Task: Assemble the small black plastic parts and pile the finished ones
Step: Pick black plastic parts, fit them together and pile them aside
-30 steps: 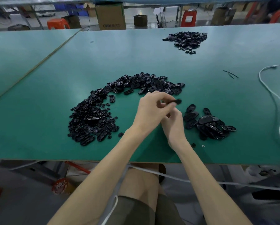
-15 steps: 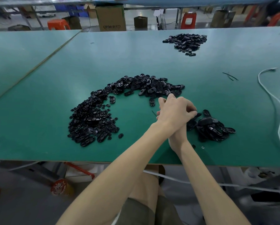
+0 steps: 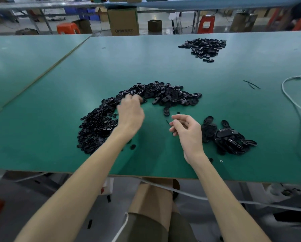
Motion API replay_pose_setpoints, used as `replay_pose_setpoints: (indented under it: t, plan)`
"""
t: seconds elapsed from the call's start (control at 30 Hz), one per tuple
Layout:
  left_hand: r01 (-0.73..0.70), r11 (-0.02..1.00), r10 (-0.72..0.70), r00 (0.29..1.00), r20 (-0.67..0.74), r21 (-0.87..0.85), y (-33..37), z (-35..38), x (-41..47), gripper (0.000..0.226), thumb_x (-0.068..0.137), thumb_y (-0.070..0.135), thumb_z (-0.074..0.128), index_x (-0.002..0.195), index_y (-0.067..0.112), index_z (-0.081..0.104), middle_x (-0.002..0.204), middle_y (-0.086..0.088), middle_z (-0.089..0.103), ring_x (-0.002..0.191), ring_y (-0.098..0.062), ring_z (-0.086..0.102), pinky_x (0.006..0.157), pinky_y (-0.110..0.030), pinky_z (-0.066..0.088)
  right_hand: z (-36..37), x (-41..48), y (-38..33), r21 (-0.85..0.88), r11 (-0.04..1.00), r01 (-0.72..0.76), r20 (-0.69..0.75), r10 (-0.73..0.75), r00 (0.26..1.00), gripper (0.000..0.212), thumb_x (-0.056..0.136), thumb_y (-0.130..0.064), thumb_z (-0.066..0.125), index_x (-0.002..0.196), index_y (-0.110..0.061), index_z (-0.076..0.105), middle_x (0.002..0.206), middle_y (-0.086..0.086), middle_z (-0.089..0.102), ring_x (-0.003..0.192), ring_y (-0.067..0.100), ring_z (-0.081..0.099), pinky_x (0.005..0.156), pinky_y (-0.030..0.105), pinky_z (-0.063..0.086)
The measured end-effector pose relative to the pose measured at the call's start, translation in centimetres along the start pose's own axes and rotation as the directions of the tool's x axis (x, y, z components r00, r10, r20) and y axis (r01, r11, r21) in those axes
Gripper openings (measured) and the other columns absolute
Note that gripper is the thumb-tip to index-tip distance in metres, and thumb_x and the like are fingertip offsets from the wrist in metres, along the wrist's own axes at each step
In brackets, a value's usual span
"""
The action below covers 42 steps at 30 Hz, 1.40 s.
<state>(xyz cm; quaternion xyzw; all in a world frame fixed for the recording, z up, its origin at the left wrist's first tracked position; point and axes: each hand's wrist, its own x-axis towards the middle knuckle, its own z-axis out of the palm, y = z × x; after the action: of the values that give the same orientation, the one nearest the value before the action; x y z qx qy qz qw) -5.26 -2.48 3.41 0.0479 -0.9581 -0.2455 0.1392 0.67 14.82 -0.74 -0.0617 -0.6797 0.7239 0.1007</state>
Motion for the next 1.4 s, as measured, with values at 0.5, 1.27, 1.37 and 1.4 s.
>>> replay_pose_setpoints:
  t: [0.5,1.27,1.37,1.4]
  plan:
    - [0.008,0.992,-0.002,0.999,-0.051,0.123,-3.9,-0.5,0.3,0.026,0.107,0.013,0.045,0.109,0.02,0.071,0.094,0.0,0.068,0.1,-0.027,0.054,0.087,-0.039,0.019,-0.1,0.0,0.0,-0.007,1.0,0.004,0.016,-0.004,1.0,0.017,0.1,0.002,0.059,0.101,-0.011,0.07,0.082,0.0,0.072,0.066,0.006,0.066,0.061,0.021,0.052]
    - [-0.116,0.993,0.116,0.993,0.0,0.009,-3.4,-2.3,-3.3,0.008,0.099,0.019,0.065,0.104,0.014,0.07,0.103,-0.002,0.067,0.088,-0.021,0.064,0.091,-0.042,0.053,-0.1,0.0,0.2,-0.024,0.999,0.033,0.109,-0.03,0.994,0.011,0.097,-0.009,0.071,0.103,-0.014,0.078,0.085,-0.005,0.076,0.067,0.006,0.062,0.063,0.021,0.05]
    - [-0.025,0.964,0.017,0.999,0.034,0.264,-5.3,-3.6,-1.8,0.019,0.098,0.026,0.068,0.108,0.01,0.065,0.109,-0.011,0.064,0.099,-0.031,0.062,0.094,-0.045,0.049,-0.1,-0.1,0.2,-0.05,0.998,0.038,0.115,-0.032,0.993,0.011,0.097,-0.01,0.071,0.1,-0.017,0.079,0.085,-0.002,0.077,0.068,0.006,0.062,0.064,0.02,0.051]
    - [-0.006,0.951,-0.016,0.998,0.067,0.309,-5.8,-3.9,-1.5,0.021,0.098,0.028,0.069,0.108,0.01,0.066,0.109,-0.012,0.064,0.102,-0.032,0.062,0.095,-0.045,0.047,-0.1,-0.1,0.2,-0.051,0.998,0.038,0.112,-0.033,0.993,0.012,0.097,-0.01,0.071,0.099,-0.018,0.079,0.085,-0.002,0.077,0.068,0.006,0.063,0.064,0.021,0.051]
